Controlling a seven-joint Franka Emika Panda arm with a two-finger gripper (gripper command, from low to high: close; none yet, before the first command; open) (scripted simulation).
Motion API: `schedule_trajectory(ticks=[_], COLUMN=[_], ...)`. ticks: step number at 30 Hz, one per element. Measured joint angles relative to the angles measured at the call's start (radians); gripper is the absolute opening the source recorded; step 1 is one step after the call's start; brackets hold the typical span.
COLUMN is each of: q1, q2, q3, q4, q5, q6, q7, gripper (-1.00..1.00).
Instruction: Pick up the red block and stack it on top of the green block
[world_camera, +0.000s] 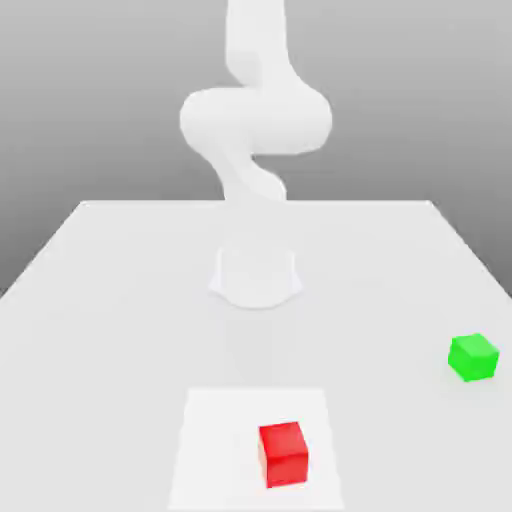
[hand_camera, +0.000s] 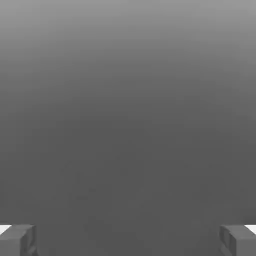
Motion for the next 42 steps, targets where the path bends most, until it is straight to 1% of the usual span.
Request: schedule_trajectory(ticks=[22, 28, 29, 36, 41, 42], q1=[0.057, 0.058, 0.058, 0.057, 0.054, 0.07], q2=[0.804, 1.022, 1.042, 1.038, 0.88, 0.855], q3=[0.006, 0.006, 0.006, 0.007, 0.011, 0.024], q4=[-0.243, -0.23, -0.227, -0.228, -0.252, -0.258], q5=[0.001, -0.006, -0.006, -0.008, -0.005, -0.002], q6=[0.363, 0.53, 0.547, 0.544, 0.41, 0.391], q7=[-0.115, -0.116, -0.116, -0.114, -0.117, -0.111], gripper=[0.0, 0.0, -1.0, -1.0, -1.0, -1.0])
